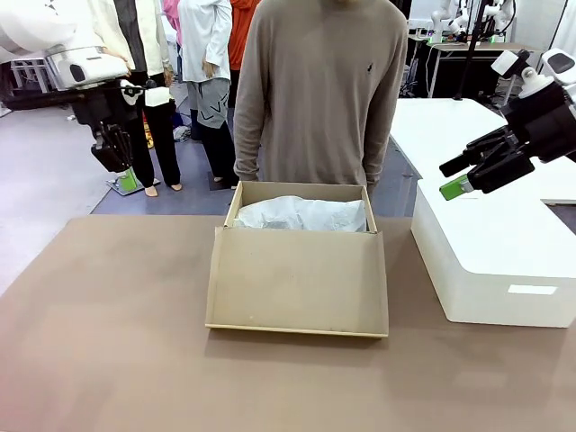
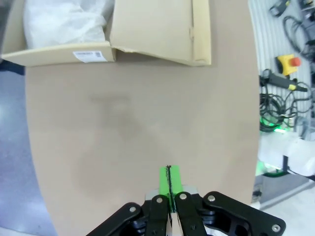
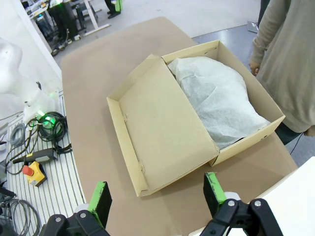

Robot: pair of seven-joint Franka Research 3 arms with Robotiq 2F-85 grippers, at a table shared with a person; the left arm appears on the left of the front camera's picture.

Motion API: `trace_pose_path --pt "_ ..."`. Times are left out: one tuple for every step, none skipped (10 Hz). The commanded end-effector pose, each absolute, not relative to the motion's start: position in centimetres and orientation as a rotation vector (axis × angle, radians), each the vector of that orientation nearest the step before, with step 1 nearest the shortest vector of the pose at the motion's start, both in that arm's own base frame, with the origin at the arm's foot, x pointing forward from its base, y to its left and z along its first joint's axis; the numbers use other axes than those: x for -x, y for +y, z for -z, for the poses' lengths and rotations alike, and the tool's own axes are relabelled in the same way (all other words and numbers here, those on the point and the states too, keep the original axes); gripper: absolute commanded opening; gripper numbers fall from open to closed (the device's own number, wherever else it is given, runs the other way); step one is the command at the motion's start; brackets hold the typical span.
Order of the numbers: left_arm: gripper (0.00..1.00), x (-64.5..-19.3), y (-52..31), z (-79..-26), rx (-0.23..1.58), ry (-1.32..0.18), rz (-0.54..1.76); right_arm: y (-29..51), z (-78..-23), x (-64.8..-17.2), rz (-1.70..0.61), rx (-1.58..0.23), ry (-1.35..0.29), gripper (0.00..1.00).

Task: Pack the shoes into the box.
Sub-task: Close the Shoes Box.

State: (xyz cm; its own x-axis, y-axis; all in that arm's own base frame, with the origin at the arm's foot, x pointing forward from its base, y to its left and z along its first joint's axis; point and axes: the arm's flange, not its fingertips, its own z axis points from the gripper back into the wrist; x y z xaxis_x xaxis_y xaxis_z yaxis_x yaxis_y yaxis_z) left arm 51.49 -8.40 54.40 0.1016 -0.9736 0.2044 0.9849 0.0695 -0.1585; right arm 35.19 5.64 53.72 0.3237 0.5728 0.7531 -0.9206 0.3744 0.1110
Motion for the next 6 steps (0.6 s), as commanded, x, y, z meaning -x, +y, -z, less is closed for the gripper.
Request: trace_pose_path --pt "0.0 -52.0 -8.4 -53.4 0.335 -0.052 1.406 5.8 -53.7 -35.6 -1.071 -0.618 -0.724 1.0" --pt "0.0 -52.4 -8.6 -52.0 0.413 -0.047 1.335 5.8 -53.7 -35.6 -1.071 -0.618 -0.724 1.0" --pt "0.0 -52.4 -8.8 -50.9 0.454 -0.053 1.305 5.8 -53.7 -35.6 -1.071 -0.618 -0.724 1.0" --pt "0.0 -52.3 -9.0 -49.8 0.497 -0.067 1.273 5.8 -53.7 -35.6 -1.071 -0.618 -0.724 1.0" --pt "0.0 -52.3 -9.1 -48.6 0.534 -0.067 1.245 5.8 -53.7 -35.6 -1.071 -0.618 -0.724 1.0" --pt "0.0 -52.3 -9.1 -47.5 0.565 -0.068 1.21 5.8 -53.7 -35.6 -1.071 -0.618 -0.724 1.0"
